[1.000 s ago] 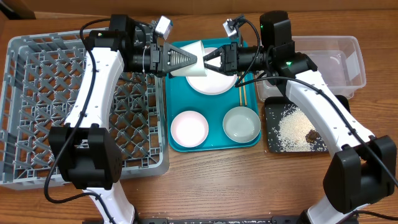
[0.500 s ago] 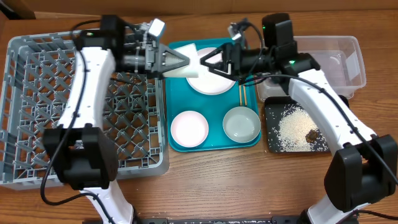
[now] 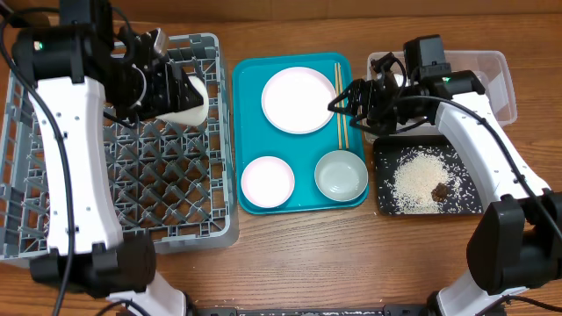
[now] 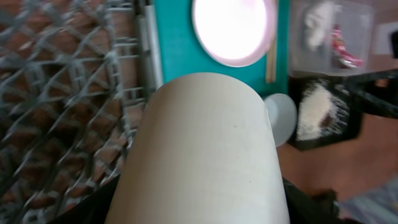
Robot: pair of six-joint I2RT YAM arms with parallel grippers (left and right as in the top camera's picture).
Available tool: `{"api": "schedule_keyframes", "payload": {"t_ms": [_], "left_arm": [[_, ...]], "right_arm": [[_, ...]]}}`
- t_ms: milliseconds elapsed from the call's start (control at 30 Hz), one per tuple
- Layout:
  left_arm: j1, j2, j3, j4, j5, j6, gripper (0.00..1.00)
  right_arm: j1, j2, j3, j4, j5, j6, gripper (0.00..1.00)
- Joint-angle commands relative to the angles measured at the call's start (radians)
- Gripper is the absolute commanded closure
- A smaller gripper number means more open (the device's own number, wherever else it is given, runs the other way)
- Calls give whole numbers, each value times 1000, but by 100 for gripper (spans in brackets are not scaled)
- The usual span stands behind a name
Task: Sort waste into correct bins and load items into the dishwasher
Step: 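Lower the white cup into the dish rack with the left gripper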
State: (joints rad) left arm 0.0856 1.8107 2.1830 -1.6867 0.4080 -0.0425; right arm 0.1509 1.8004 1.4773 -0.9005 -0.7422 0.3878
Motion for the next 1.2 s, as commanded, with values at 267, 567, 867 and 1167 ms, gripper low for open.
{"api": "schedule_keyframes", "payload": {"t_ms": [267, 567, 867, 1167], "left_arm": [[-138, -256, -390, -3, -290, -235, 44], [-142, -339, -739, 51, -291, -229, 42], [-150, -339, -922, 184, -375, -251, 41], [-152, -333, -1006, 333, -362, -250, 39]], "right_arm": [[1, 3, 1, -71, 166, -74, 17], [1, 3, 1, -82, 200, -82, 15], [1, 3, 1, -96, 203, -82, 15], [1, 3, 1, -106, 204, -82, 15]]}}
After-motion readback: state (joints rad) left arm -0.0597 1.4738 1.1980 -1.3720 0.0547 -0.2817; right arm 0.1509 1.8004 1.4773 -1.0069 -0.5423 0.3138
